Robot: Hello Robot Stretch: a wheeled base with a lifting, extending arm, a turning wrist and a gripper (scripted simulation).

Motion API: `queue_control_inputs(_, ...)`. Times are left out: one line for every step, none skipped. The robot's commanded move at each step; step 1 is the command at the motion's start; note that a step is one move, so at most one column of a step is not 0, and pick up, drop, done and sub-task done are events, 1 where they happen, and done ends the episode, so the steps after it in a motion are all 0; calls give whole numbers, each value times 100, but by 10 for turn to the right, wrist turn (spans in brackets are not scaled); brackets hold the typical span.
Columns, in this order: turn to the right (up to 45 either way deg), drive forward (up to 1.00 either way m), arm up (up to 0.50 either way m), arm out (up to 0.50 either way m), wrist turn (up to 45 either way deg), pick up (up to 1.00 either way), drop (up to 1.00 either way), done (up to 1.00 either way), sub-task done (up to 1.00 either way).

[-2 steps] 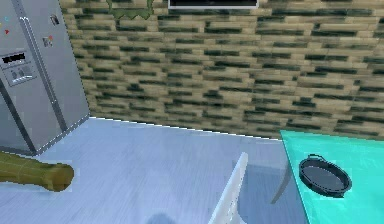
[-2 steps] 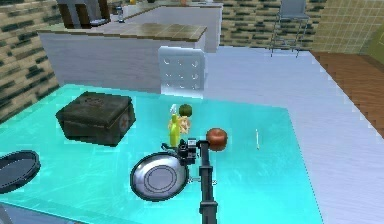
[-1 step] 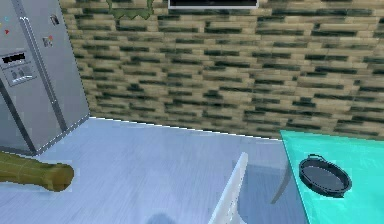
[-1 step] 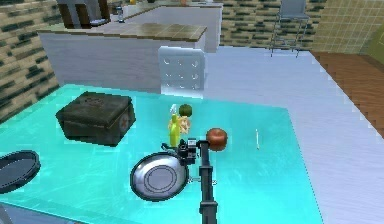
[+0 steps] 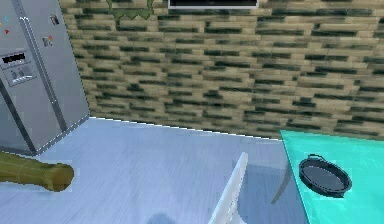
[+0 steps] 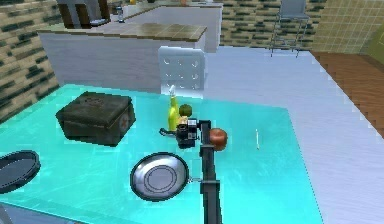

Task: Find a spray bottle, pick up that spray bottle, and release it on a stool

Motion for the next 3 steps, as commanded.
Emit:
queue_control_inputs(0,0,32,0,0,0,0,0,0)
queue_control_inputs(0,0,0,0,-450,0,0,0,0)
queue_control_inputs(0,0,0,0,-450,0,0,0,0)
